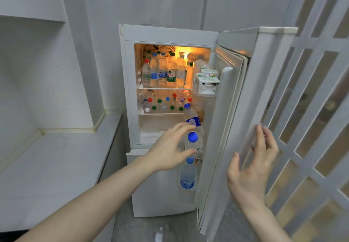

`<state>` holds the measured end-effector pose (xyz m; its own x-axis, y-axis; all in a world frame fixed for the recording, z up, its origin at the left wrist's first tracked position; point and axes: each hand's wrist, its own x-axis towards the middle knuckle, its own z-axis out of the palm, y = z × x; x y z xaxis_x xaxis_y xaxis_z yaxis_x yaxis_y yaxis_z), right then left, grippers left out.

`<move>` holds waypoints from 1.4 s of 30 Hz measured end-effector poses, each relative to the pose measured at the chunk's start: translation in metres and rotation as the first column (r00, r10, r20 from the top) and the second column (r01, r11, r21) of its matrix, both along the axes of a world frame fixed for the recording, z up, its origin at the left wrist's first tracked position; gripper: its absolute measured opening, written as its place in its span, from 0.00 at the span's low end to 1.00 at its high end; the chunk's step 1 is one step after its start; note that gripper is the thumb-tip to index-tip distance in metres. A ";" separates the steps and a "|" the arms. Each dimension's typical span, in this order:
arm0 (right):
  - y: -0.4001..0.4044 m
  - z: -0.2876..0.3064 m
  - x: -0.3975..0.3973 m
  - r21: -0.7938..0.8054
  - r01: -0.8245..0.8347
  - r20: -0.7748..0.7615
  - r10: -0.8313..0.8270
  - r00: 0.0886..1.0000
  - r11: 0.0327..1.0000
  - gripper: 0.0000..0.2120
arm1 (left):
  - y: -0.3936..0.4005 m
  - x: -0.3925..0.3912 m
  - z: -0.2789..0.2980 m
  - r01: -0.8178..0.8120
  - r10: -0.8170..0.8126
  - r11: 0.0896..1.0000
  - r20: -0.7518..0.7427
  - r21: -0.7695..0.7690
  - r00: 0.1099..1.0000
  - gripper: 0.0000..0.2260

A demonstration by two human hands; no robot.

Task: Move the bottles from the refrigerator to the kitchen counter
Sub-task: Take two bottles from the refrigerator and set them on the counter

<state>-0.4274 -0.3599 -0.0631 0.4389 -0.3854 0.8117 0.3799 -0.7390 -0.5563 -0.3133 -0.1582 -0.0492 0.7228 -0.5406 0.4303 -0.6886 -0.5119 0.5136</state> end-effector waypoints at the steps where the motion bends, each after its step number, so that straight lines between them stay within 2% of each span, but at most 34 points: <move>1: -0.003 0.000 -0.003 -0.018 0.040 0.022 -0.040 0.999 0.999 0.38 | -0.009 0.001 0.000 0.016 -0.016 1.000 0.014 0.004 1.000 0.27; 4: -0.009 -0.002 -0.009 -0.130 0.124 0.100 -0.111 0.989 0.984 0.31 | -0.034 0.004 0.000 0.029 -0.030 0.999 0.068 0.017 0.997 0.20; 6: -0.013 -0.003 -0.011 -0.209 0.108 0.120 -0.084 0.989 0.972 0.27 | -0.046 0.006 0.001 0.019 -0.021 0.999 0.076 0.035 0.997 0.14; 9: -0.017 -0.001 -0.008 -0.209 -0.054 -0.022 0.051 0.998 0.976 0.28 | -0.059 0.005 0.001 0.021 -0.028 0.997 0.085 0.078 0.996 0.16; 12: -0.024 0.001 0.001 -0.168 -0.132 -0.192 0.099 0.976 0.977 0.30 | -0.067 0.005 0.000 0.043 -0.063 0.989 0.141 0.140 0.988 0.20; 18: -0.040 0.005 0.012 -0.153 -0.102 -0.295 0.053 0.954 0.983 0.30 | -0.073 0.011 0.002 0.036 -0.047 0.996 0.132 0.085 0.990 0.15; 25: -0.056 0.006 0.022 -0.141 -0.074 -0.353 0.019 0.936 0.987 0.30 | -0.074 0.019 0.006 0.053 -0.054 0.995 -0.013 -0.089 0.998 0.13; 28: -0.060 0.016 0.035 -0.098 -0.118 -0.419 0.067 0.906 0.988 0.29 | -0.068 0.022 0.015 0.063 -0.067 0.986 -0.020 -0.157 0.998 0.13; 32: -0.061 0.031 0.060 0.061 -0.139 -0.461 0.151 0.874 0.988 0.24 | -0.048 0.026 0.028 0.039 -0.041 0.977 -0.006 -0.212 0.999 0.14; 34: -0.056 0.035 0.074 0.092 -0.140 -0.495 0.167 0.853 0.986 0.23 | -0.034 0.028 0.035 0.009 -0.011 0.975 -0.007 -0.221 1.000 0.14; 38: -0.048 0.037 0.100 -0.007 -0.153 -0.662 0.110 0.742 0.988 0.23 | -0.008 0.032 0.045 -0.068 0.066 0.971 -0.018 -0.229 0.998 0.13; 42: -0.040 0.044 0.122 -0.029 -0.212 -0.753 0.118 0.648 0.977 0.14 | 0.012 0.033 0.046 -0.178 0.167 0.956 -0.066 -0.232 0.984 0.15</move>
